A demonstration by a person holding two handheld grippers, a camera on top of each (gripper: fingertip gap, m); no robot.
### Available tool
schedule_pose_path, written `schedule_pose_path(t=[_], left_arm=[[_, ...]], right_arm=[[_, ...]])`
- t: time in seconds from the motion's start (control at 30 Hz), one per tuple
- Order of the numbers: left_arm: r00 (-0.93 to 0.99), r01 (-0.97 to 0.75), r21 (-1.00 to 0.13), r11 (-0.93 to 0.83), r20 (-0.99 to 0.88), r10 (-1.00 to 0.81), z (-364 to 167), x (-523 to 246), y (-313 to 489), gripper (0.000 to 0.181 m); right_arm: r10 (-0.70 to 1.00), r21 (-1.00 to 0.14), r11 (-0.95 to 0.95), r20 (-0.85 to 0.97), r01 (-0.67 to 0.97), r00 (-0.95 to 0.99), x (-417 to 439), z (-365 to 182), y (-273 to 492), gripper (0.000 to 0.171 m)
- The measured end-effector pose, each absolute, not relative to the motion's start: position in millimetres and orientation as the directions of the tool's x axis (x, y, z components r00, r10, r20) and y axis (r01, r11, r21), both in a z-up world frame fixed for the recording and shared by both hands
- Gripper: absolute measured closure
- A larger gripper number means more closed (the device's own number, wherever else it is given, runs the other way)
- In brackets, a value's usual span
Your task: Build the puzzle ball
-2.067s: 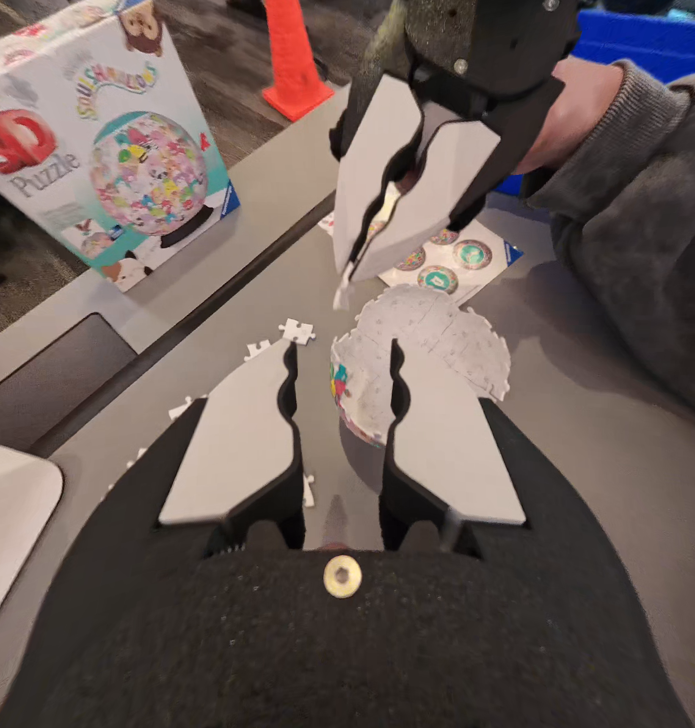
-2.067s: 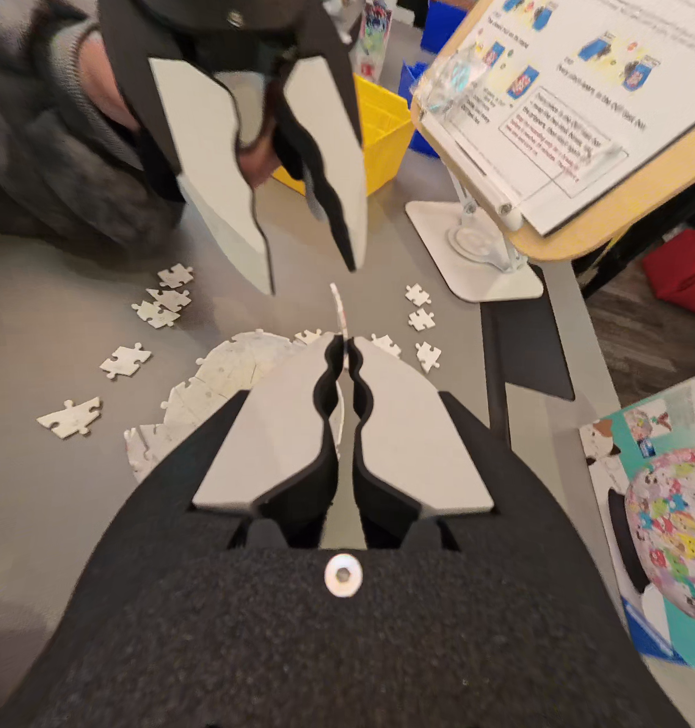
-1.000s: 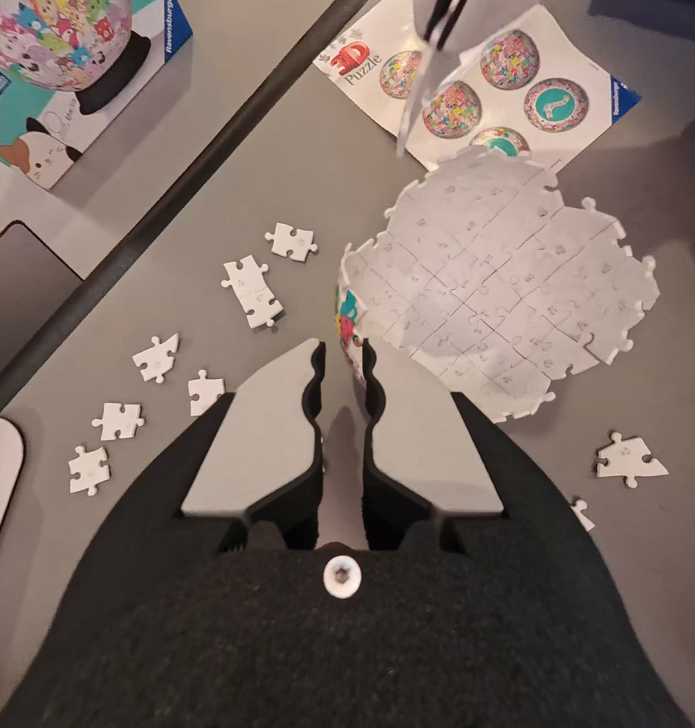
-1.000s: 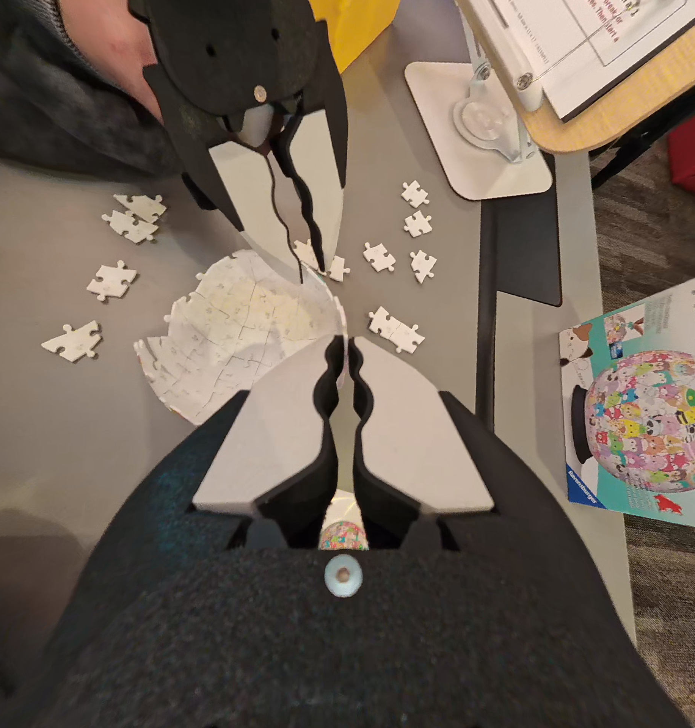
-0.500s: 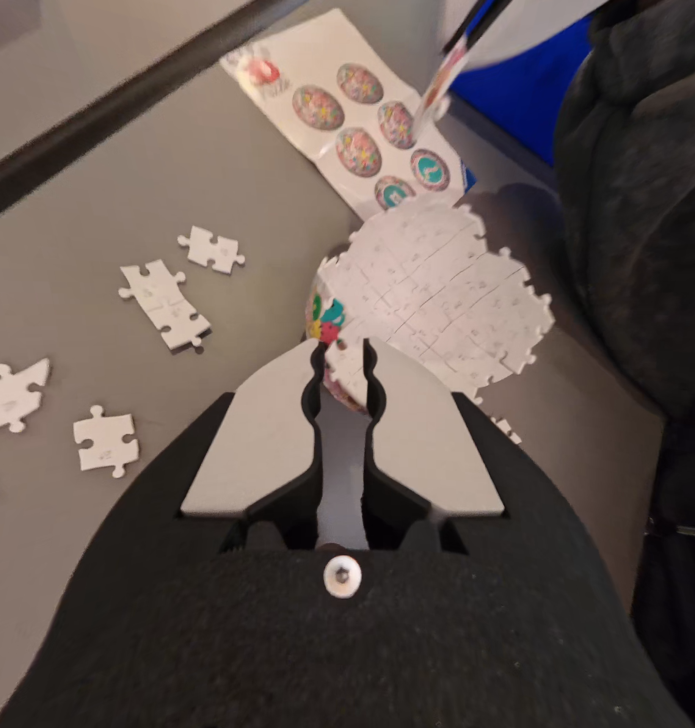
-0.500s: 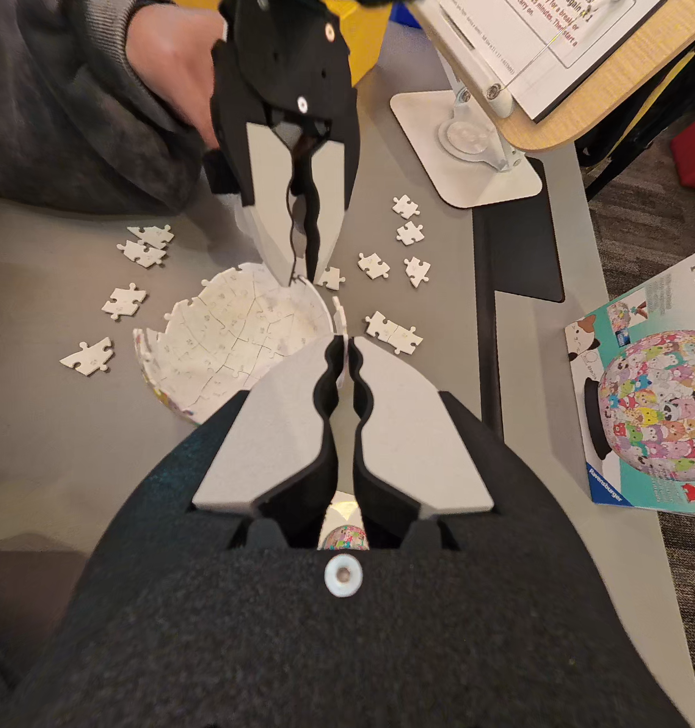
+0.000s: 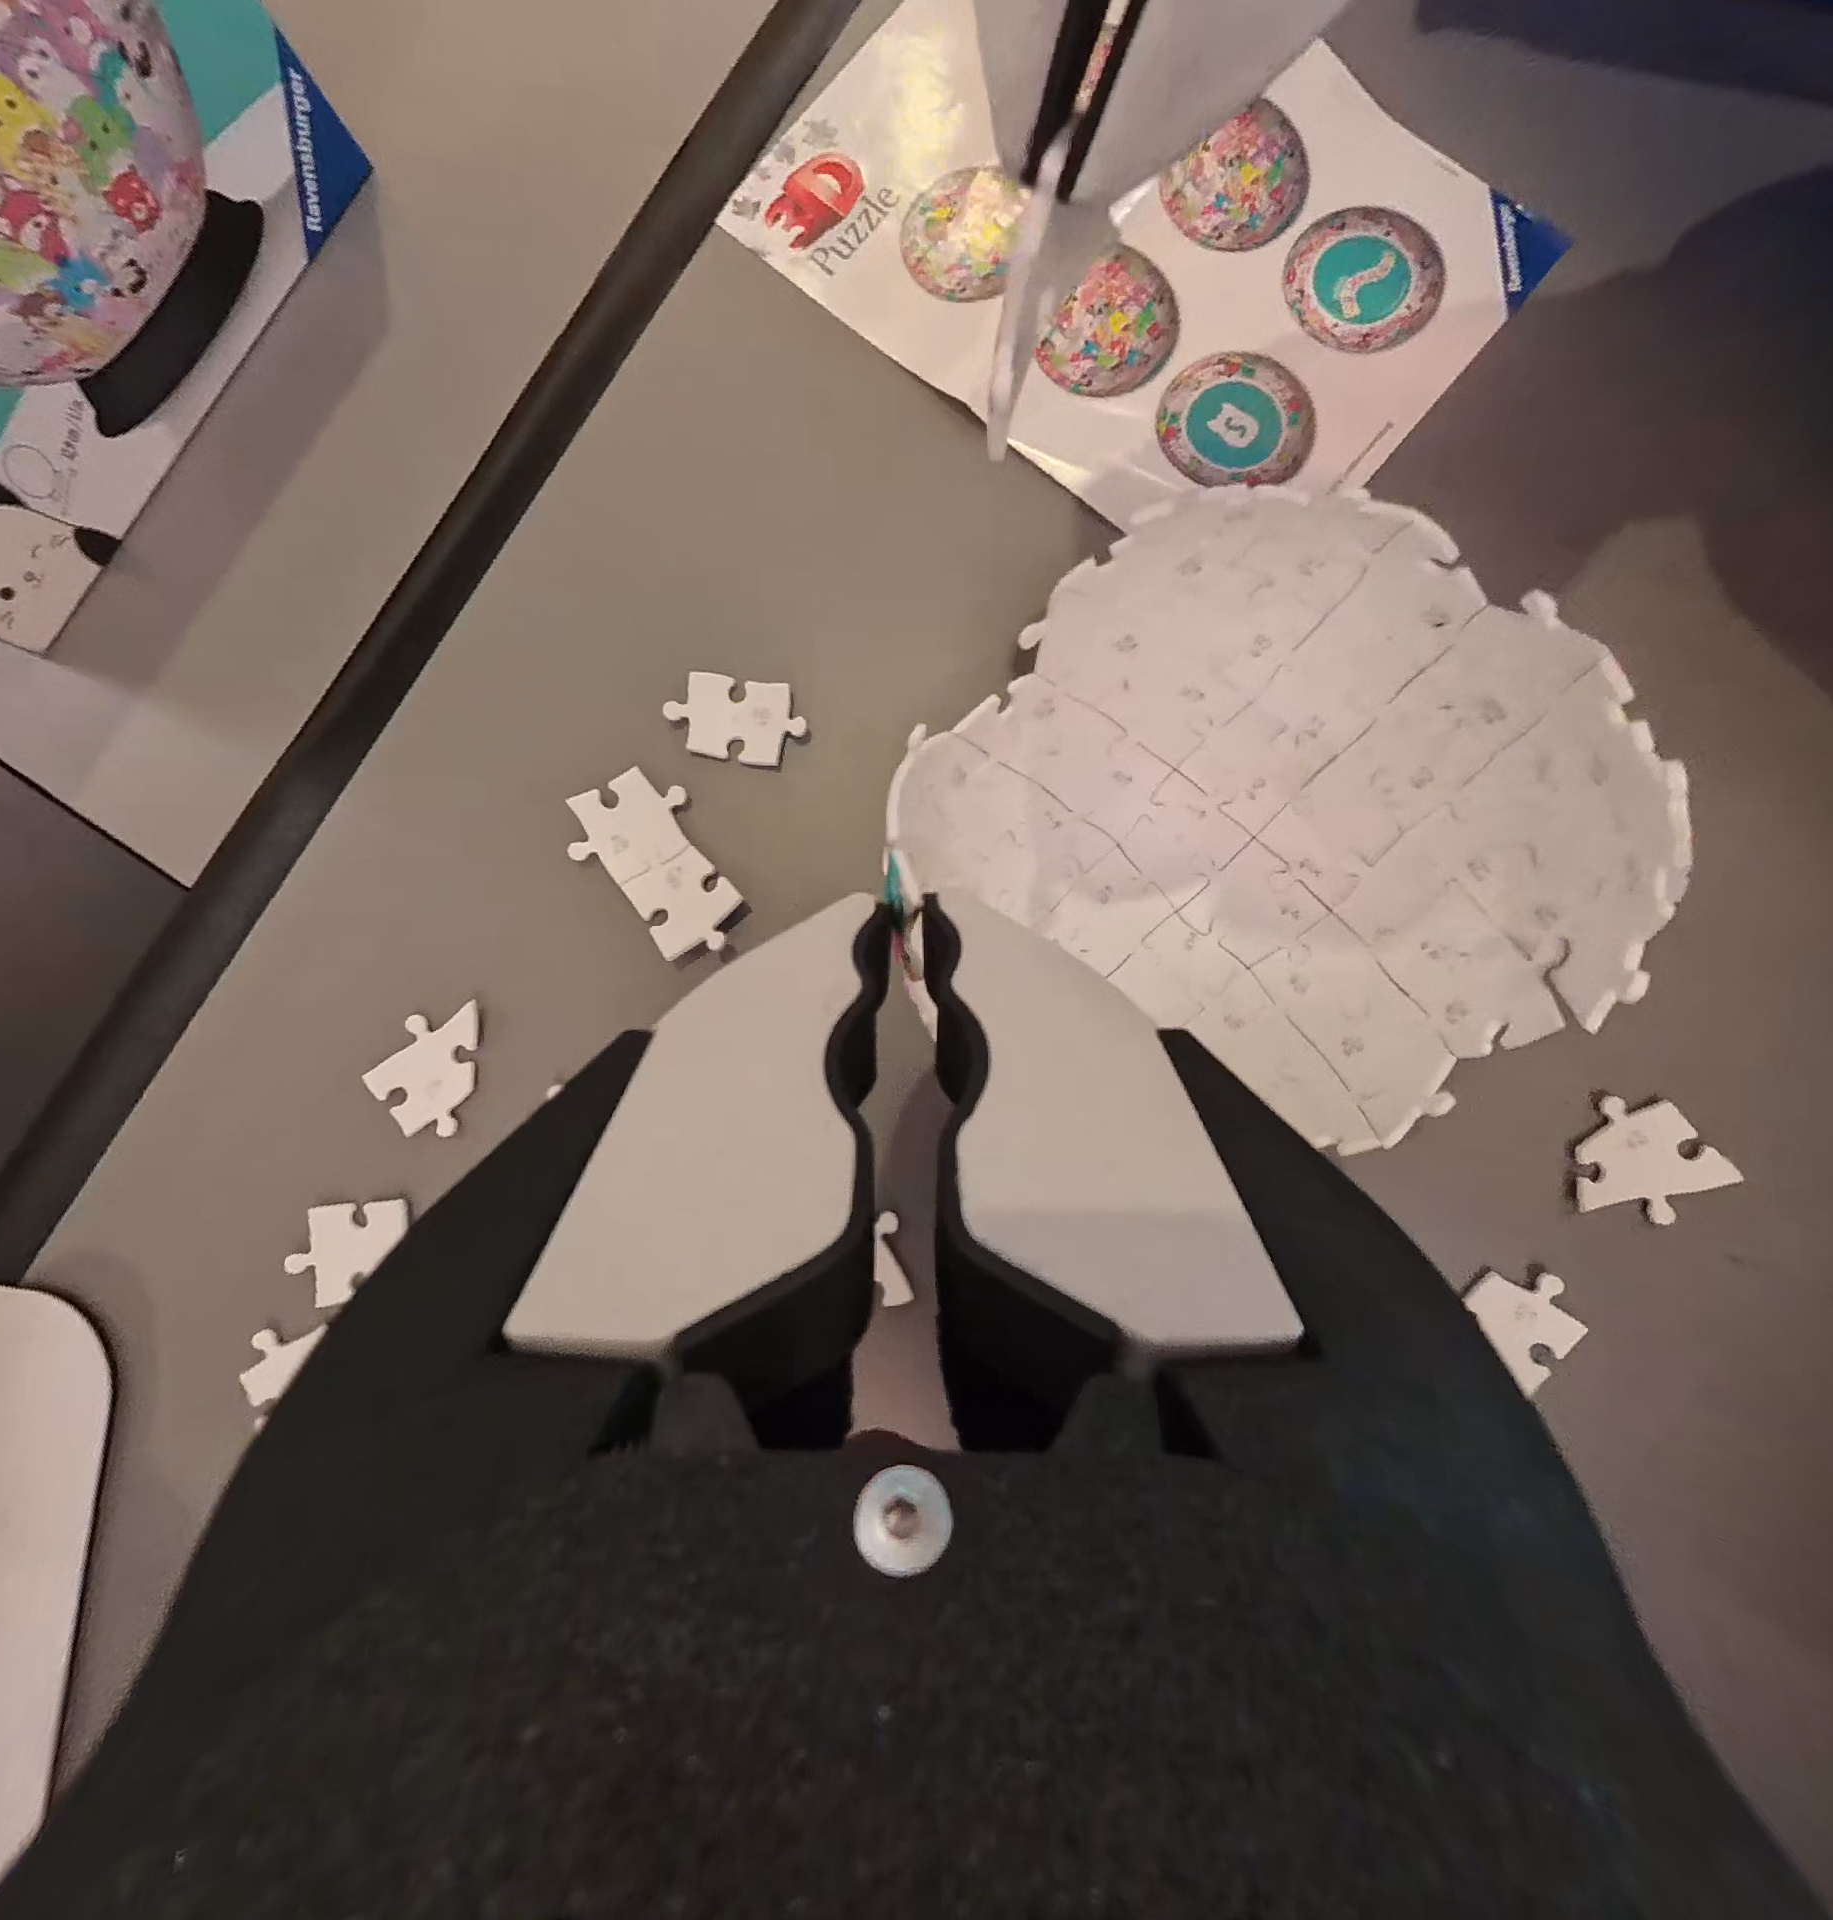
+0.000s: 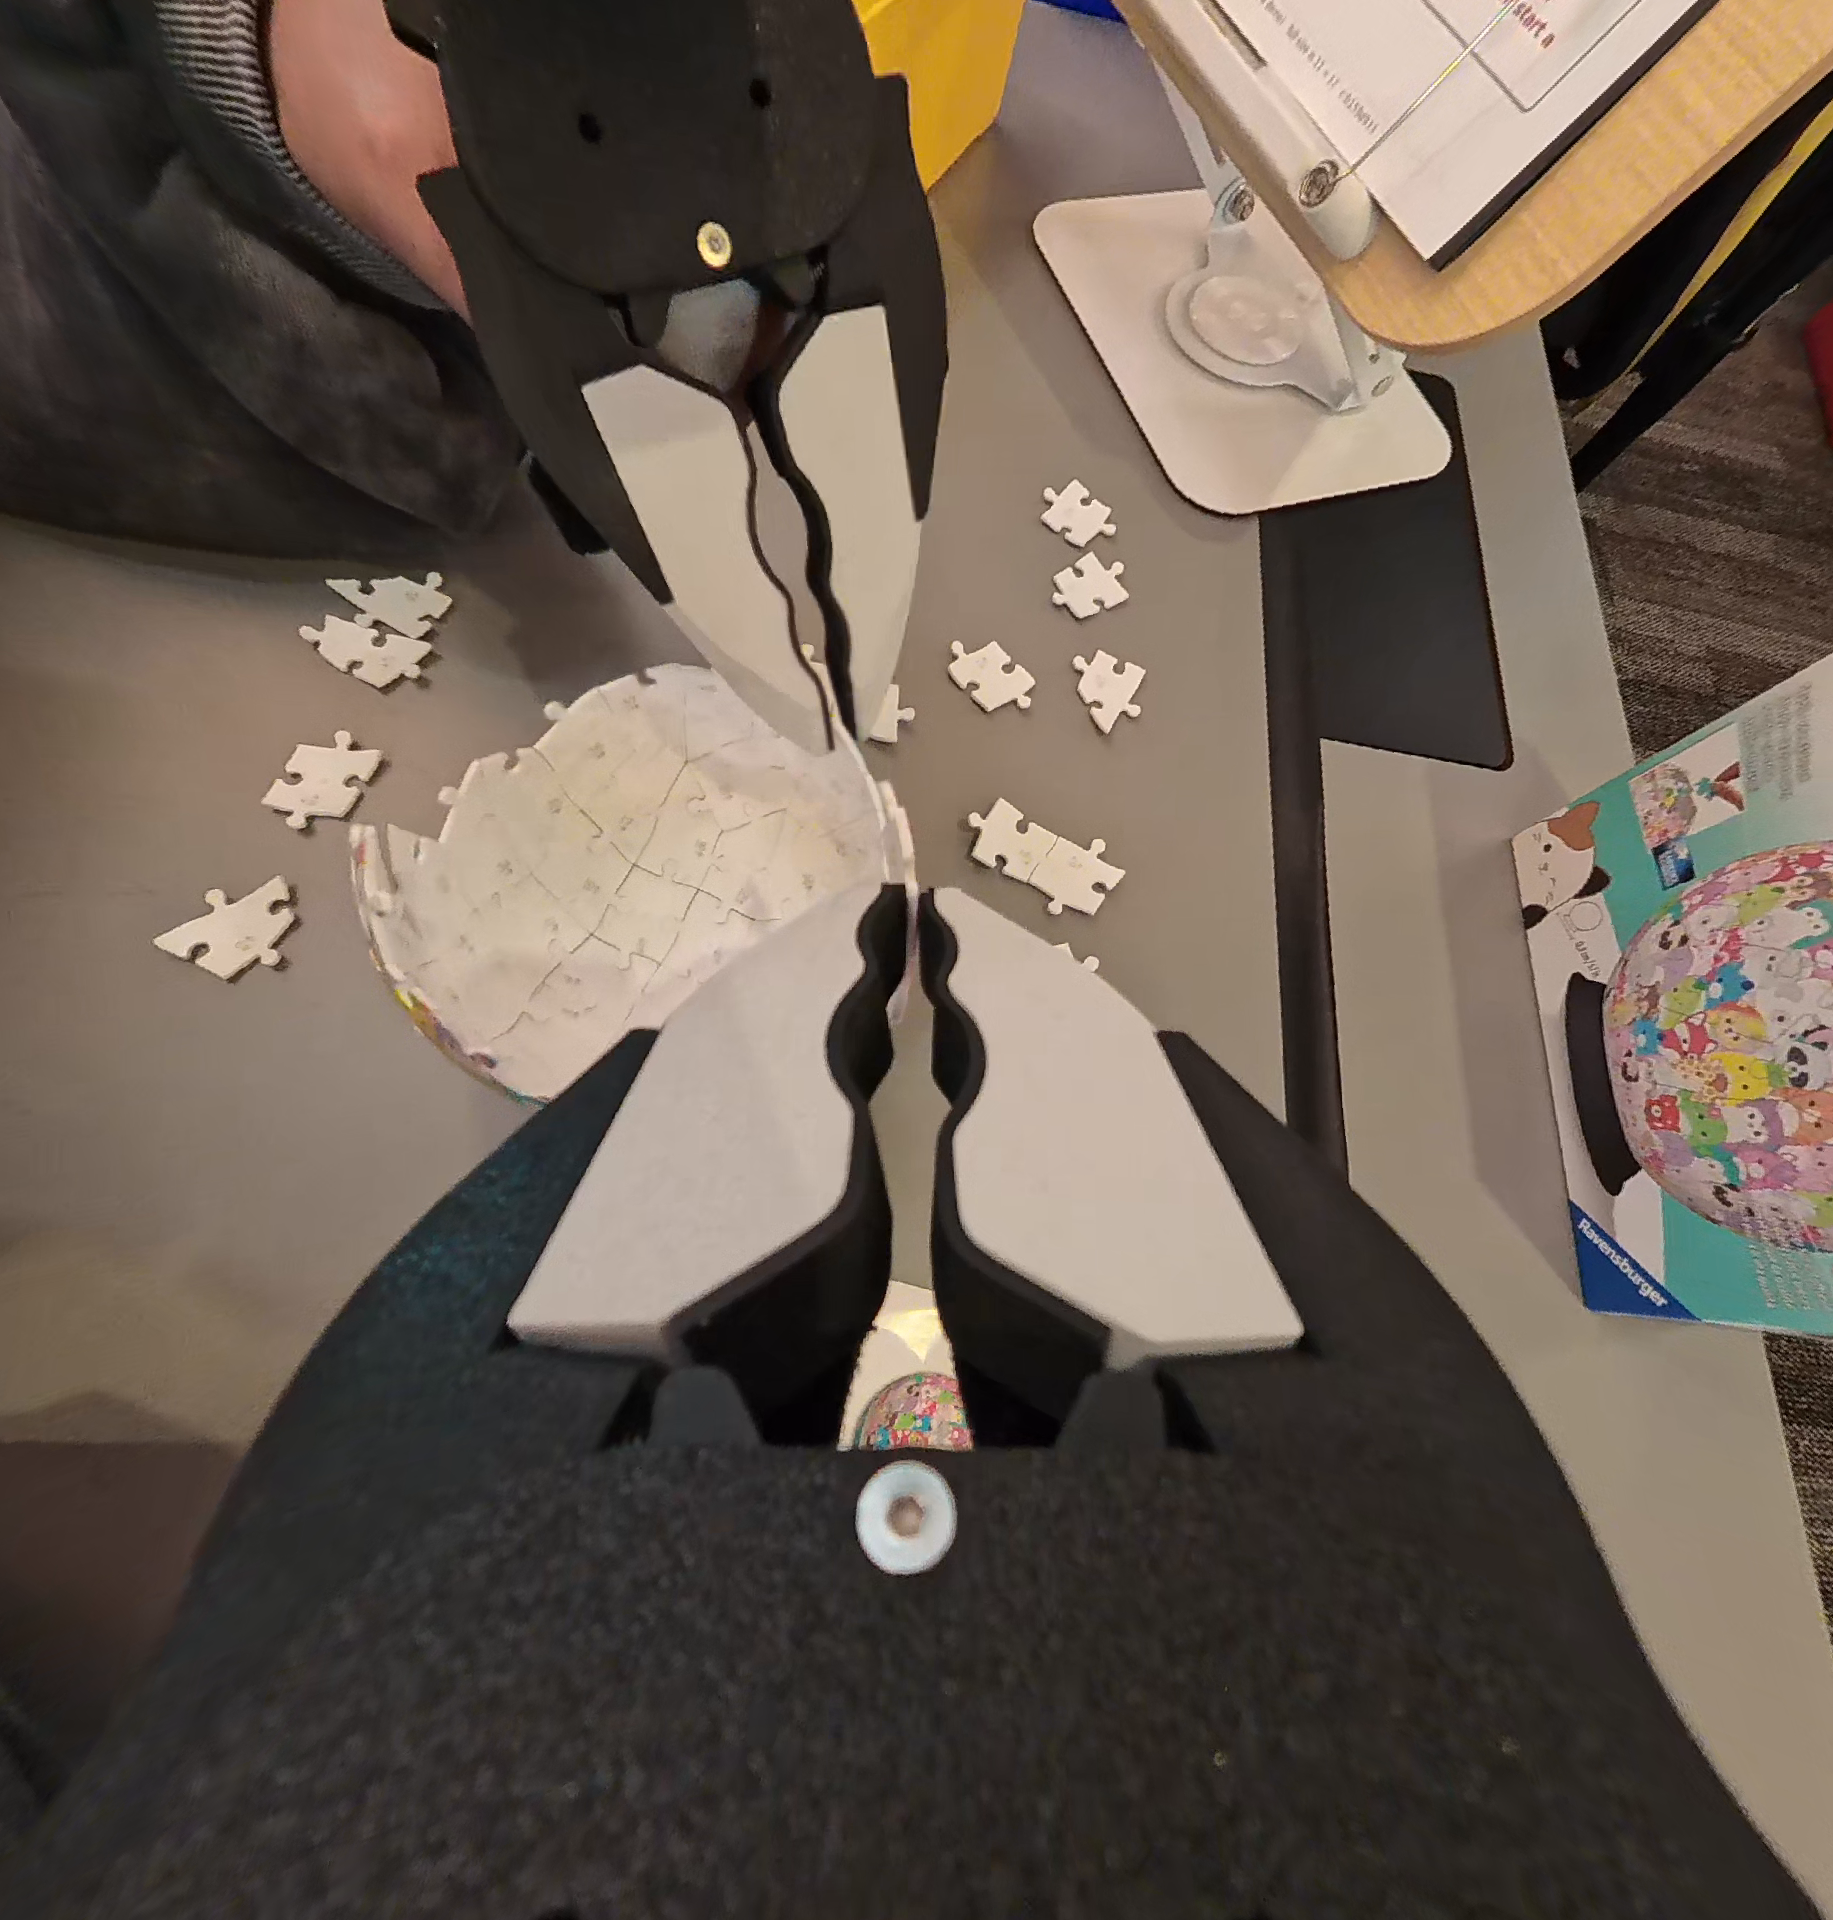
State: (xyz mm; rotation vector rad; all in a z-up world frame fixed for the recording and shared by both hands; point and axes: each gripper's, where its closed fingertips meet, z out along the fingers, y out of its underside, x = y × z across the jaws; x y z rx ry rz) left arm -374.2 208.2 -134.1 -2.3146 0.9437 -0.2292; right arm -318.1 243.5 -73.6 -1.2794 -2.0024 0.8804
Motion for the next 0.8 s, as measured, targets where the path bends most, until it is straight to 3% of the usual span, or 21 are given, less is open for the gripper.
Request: schedule_pose_path(t=[0.27,0.5,0.63,0.8], left_arm=[[0.732,-0.541,-0.582,-0.607,0.03,-0.681,-149,-377,208,0.178],[0.714,-0.466,-0.595,-0.655,0.185,-0.675,-157,-376,205,0.178],[0.682,-0.409,-0.645,-0.646,0.255,-0.686,-136,-372,207,0.163],[0.68,-0.311,-0.727,-0.612,0.28,-0.678,-98,-376,229,0.16]], right_arm=[[0.923,-0.81,0.289,0.094,0.511,-0.373,-328,-84,244,0.169],[0.912,-0.949,0.033,-0.1,0.315,-0.397,-350,-93,259,0.169],[0.882,-0.954,-0.073,-0.197,0.291,-0.427,-356,-110,261,0.169],[0.848,-0.966,-0.098,-0.206,0.238,-0.487,-357,-111,252,0.169]])
